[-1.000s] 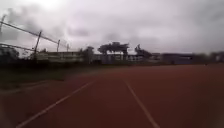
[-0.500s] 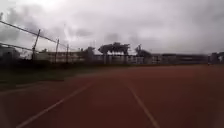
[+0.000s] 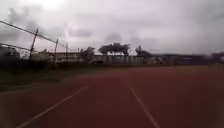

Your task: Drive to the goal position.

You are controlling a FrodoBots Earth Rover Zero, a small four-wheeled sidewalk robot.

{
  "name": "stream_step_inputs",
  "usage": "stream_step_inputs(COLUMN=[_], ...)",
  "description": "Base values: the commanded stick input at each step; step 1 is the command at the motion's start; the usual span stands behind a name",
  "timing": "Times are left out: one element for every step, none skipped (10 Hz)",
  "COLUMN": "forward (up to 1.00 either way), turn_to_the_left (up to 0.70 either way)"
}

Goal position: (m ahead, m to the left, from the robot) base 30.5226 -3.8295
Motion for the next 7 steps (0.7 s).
stream_step_inputs(forward=[0.5,0.5,0.5,0.5,0.5,0.5,0.5], turn_to_the_left=[0.0,0.0,0.0,0.0,0.0,0.0,0.0])
